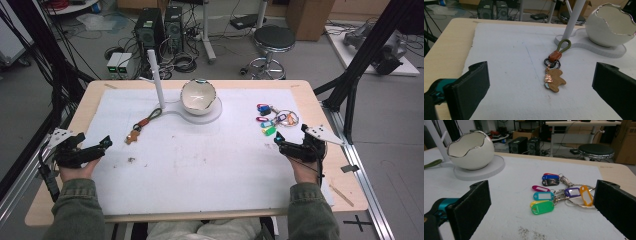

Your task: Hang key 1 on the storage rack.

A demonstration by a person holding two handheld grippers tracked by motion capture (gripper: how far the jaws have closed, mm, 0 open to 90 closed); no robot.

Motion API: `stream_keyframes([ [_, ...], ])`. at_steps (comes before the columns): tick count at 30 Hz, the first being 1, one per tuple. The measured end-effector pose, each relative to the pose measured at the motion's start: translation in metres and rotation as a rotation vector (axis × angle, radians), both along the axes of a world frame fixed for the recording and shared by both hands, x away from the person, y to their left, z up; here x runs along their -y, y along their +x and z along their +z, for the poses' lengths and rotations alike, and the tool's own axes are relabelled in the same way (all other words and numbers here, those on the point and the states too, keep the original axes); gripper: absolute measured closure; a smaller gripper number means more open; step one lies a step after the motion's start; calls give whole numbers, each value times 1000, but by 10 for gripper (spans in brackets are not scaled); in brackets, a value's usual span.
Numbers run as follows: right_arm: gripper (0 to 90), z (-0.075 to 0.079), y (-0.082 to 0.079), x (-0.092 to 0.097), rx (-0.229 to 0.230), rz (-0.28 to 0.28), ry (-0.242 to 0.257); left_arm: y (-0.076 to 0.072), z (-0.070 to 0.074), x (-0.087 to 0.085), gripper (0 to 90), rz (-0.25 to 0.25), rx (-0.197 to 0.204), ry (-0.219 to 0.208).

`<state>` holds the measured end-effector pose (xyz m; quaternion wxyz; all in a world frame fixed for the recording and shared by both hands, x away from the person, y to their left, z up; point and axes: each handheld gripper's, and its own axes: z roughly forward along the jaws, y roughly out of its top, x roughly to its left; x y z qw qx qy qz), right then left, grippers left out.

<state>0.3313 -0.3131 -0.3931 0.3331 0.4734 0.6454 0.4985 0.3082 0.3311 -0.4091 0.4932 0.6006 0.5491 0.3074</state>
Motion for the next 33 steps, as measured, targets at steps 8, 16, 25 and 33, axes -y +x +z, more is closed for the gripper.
stream_keyframes([
  [8,5,0,-1,0,2,4,2,0,0,1,17,-5,-5,0],
  [16,5,0,0,0,-4,6,6,1,0,1,17,-6,-11,-3],
  [25,5,1,-3,1,0,0,18,6,-2,6,17,-32,-66,4],
  [33,5,0,-3,-1,-5,8,17,13,4,13,17,-70,-72,-24],
])
